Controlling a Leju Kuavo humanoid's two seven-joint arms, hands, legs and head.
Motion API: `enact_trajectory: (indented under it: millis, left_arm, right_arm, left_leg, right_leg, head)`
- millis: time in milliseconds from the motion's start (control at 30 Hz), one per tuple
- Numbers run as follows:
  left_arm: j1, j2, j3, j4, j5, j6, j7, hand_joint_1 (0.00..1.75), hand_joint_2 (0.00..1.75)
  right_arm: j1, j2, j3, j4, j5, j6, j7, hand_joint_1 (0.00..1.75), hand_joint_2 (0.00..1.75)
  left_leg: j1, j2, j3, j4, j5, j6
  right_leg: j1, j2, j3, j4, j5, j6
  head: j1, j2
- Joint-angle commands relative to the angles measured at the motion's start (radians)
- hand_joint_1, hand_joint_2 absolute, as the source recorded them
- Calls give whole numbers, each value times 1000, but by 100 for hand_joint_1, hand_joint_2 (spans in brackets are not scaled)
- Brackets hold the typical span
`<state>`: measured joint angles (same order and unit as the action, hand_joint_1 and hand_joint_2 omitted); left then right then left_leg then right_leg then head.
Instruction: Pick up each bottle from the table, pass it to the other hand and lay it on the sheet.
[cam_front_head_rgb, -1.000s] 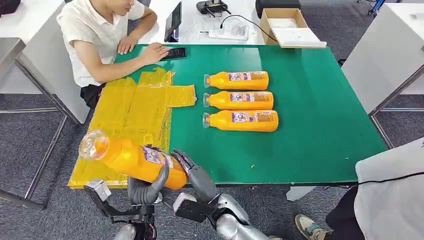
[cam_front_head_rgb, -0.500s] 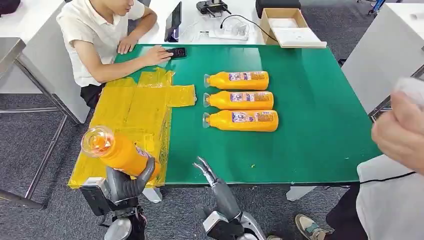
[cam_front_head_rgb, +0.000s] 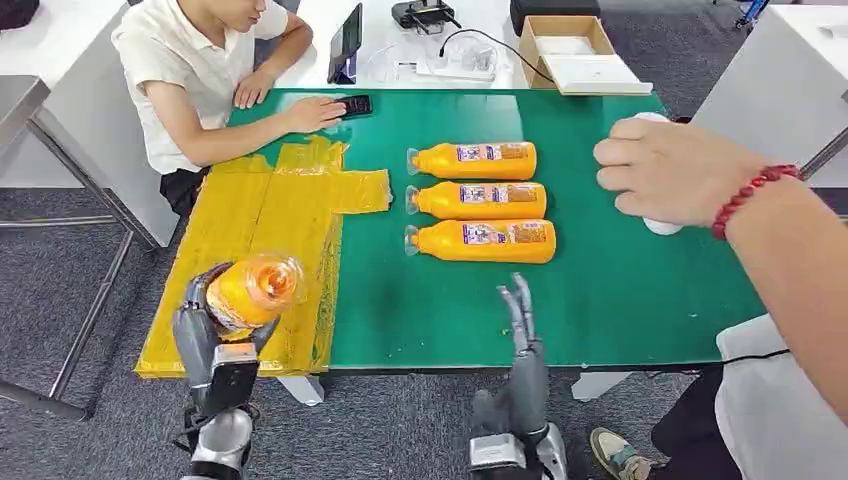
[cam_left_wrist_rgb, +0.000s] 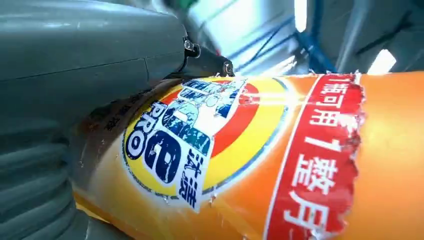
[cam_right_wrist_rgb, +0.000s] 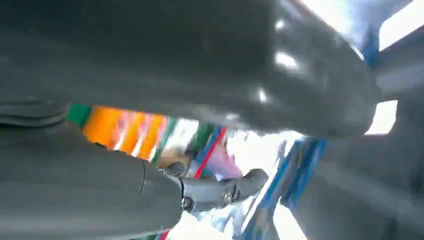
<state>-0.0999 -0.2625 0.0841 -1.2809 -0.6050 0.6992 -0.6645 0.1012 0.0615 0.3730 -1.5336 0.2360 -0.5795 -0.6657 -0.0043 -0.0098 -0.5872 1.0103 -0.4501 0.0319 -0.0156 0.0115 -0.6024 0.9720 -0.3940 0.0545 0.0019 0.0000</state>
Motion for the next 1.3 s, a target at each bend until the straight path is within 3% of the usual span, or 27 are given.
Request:
enact_trajectory:
  millis: [33, 100, 667, 767, 1033, 1067, 1100, 1133, 1167, 1300]
  left_arm:
    - [-263, 55, 158, 386, -656, -1, 301, 175, 175]
    - [-350, 120, 83, 574, -806, -1, 456, 175, 175]
    - [-350, 120, 83, 574, -806, -1, 456, 175, 175]
    - [-459, 162, 2, 820, -834, -4, 574, 175, 175]
    - [-509, 177, -67, 929, -841, -149, 653, 175, 175]
    - [-506, 171, -71, 927, -828, -185, 643, 162, 175]
    - [-504, 163, -69, 923, -809, -214, 635, 0, 175]
    - [-513, 154, -75, 938, -750, -422, 526, 0, 175]
    - [-489, 143, -110, 882, -712, -509, 522, 0, 175]
    - [-453, 166, -203, 810, -579, -591, 495, 0, 175]
  right_arm:
    - [-13, 78, -173, 26, -98, 122, -32, 0, 0]
    - [-51, 95, -151, 95, -83, 154, -32, 0, 0]
    - [-51, 95, -151, 95, -83, 154, -32, 0, 0]
    - [-72, 106, -144, 135, -79, 180, -23, 0, 0]
    - [-87, 117, -142, 228, -87, 213, -17, 0, 0]
    - [-88, 118, -148, 233, -91, 217, -16, 0, 0]
    - [-89, 118, -152, 237, -91, 219, -15, 0, 0]
    - [-95, 115, -157, 249, -87, 228, -6, 0, 0]
    - [-103, 115, -172, 268, -84, 238, -8, 0, 0]
    - [-101, 117, -189, 281, -77, 253, -13, 0, 0]
  left_leg:
    - [0, -3, 3, -1, 1, -1]
    - [0, -2, 4, -2, 1, -1]
    - [1, 0, 2, -1, 1, -3]
    - [1, -2, 2, -1, 2, -3]
    - [1, 0, 3, -1, 2, -3]
    - [1, 0, 4, -1, 2, -2]
    - [2, 1, 5, -2, 1, -3]
    - [1, 0, 4, -1, 2, -3]
    - [1, 1, 5, -2, 2, -3]
    - [0, -6, 9, -3, 3, -2]
  right_leg:
    - [0, -4, 3, -1, -1, -1]
    - [0, -2, 5, -1, 0, -2]
    - [1, -1, 3, 1, 0, -3]
    - [1, -3, 3, 1, 0, -3]
    - [1, -1, 4, 0, 1, -4]
    - [1, -1, 4, 1, 1, -4]
    - [2, 0, 5, 0, 1, -5]
    - [1, -1, 5, 0, 2, -4]
    - [1, 0, 6, 0, 2, -5]
    - [0, -4, 11, -1, 0, -3]
  head:
    - [0, 0]
    - [0, 0]
    - [0, 0]
    - [0, 0]
    - [0, 0]
    - [0, 0]
    - [0, 0]
    - [0, 0]
    - [0, 0]
    - [0, 0]
